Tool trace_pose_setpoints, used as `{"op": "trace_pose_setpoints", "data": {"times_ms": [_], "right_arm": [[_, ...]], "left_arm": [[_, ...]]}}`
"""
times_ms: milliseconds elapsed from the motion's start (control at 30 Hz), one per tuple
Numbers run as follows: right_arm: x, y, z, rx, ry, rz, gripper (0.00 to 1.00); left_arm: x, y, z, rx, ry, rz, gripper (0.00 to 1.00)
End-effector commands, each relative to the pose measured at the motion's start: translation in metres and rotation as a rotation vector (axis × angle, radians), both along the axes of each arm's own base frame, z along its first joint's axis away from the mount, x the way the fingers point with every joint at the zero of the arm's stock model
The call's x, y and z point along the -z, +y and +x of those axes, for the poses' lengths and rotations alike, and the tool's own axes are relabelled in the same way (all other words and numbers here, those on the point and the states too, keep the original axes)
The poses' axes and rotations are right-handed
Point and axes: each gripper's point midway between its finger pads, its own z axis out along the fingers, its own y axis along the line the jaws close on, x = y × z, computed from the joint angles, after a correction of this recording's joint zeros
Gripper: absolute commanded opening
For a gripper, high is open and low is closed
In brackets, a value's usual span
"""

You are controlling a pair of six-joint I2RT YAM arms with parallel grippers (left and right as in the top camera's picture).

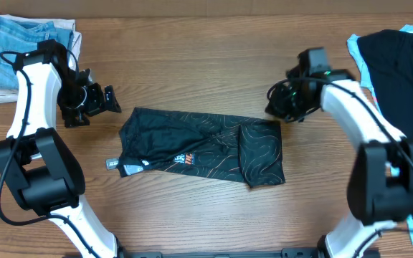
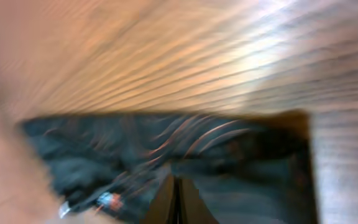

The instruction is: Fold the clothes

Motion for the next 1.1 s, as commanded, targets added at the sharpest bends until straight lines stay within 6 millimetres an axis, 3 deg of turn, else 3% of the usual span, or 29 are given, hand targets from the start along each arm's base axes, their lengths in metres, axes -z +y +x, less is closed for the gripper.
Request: {"op": "trace_pose_setpoints", "data": {"times_ms": [0, 167, 500, 833, 1067], "right_arm": [[-0.052, 0.026, -0.011, -0.181, -0.124, 0.112, 0.04], [-0.021, 0.036, -0.042, -0.258, -0.033, 0.156, 0.04], [0.042, 0.058, -0.068, -0.265, 0.014, 0.359, 0.04], [0.101, 0.06, -0.047, -0.187, 0.048, 0.372, 0.04], [0.094, 0.057, -0.016, -0.148, -0.035, 0.383, 0.04]], "left_arm": [[-0.003, -0.002, 0.005, -0.009, -0.016, -0.015, 1.0], [-0.003, -0.003, 0.005, -0.008, -0.016, -0.015, 1.0], [-0.003, -0.003, 0.005, -0.008, -0.016, -0.015, 1.0], [-0.003, -0.003, 0.005, -0.007, -0.013, -0.016, 1.0], [-0.003, -0.003, 0.004, -0.007, -0.013, -0.016, 1.0]]}}
